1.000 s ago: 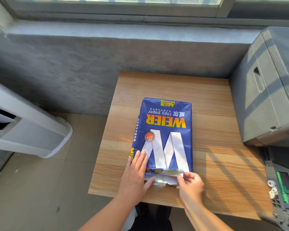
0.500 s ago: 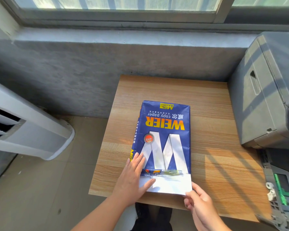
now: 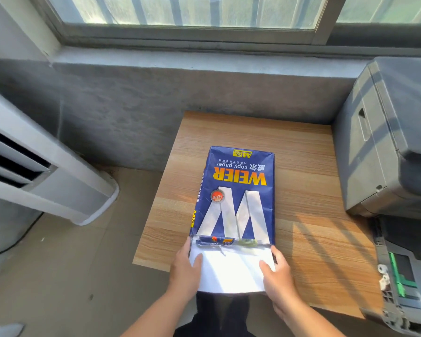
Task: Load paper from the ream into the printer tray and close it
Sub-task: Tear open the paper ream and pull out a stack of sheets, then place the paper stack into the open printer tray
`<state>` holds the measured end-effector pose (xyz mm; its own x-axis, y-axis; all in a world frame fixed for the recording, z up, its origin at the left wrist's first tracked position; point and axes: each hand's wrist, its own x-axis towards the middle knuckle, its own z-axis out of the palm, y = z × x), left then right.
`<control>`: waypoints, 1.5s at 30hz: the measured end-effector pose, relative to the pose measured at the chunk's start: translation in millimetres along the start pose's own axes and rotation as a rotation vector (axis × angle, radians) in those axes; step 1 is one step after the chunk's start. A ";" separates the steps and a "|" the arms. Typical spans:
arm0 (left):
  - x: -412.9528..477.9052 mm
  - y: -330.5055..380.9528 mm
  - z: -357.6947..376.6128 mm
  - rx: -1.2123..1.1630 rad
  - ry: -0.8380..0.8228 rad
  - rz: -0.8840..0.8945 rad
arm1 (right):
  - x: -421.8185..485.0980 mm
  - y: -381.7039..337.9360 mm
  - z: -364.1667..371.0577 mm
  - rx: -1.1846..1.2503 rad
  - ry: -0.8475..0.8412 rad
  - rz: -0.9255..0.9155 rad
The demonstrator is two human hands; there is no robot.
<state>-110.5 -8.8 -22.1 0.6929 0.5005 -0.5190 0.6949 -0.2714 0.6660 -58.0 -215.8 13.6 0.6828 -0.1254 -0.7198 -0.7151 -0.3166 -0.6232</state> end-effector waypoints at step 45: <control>-262.1 137.9 293.1 -0.137 -0.083 0.468 | -53.4 127.6 -405.3 0.224 0.313 -0.301</control>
<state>-139.9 -418.3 48.8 0.9413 0.2823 -0.1849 0.2780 -0.3380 0.8991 -125.0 -630.5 96.4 0.8520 -0.3472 -0.3919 -0.4699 -0.1768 -0.8649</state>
